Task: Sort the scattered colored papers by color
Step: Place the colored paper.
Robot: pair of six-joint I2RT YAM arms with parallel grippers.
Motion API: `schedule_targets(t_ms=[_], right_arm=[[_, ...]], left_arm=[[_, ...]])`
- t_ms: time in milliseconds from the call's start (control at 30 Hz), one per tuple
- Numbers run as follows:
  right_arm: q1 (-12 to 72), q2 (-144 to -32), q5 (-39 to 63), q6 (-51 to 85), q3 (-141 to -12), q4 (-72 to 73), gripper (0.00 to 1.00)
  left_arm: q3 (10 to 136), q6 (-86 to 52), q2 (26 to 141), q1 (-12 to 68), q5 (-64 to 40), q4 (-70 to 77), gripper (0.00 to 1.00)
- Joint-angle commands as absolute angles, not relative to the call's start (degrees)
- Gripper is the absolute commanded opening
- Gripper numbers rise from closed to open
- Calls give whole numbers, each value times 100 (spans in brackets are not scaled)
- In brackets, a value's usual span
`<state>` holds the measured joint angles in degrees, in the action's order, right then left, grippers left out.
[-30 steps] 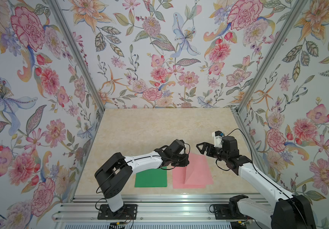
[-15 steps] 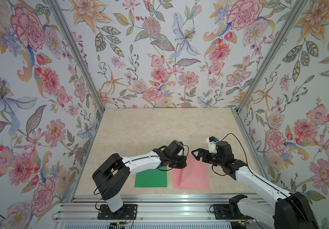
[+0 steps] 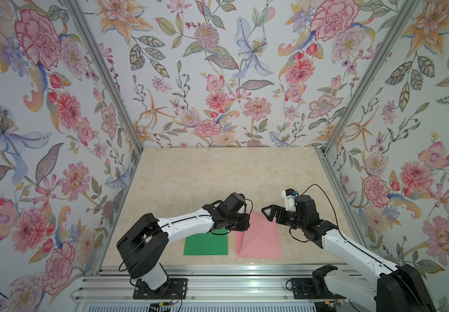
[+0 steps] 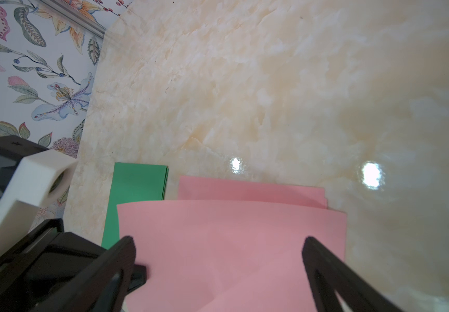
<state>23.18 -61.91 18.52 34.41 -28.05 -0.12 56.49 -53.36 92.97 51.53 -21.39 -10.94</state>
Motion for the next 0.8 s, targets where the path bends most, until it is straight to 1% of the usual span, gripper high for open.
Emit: schedule_targets(t_ms=[0, 467, 767], right_arm=[[2416, -6152, 1772, 3491, -2742, 105, 100], [2613, -6386, 1732, 3563, -2593, 360, 100], [2963, -6920, 1566, 3636, -2637, 669, 100]], left_arm=[[5572, -5256, 9099, 5070, -1956, -1198, 0], [5317, -5416, 8902, 5080, -1607, -1195, 0], [5370, -5423, 8934, 5086, -1608, -1193, 0]])
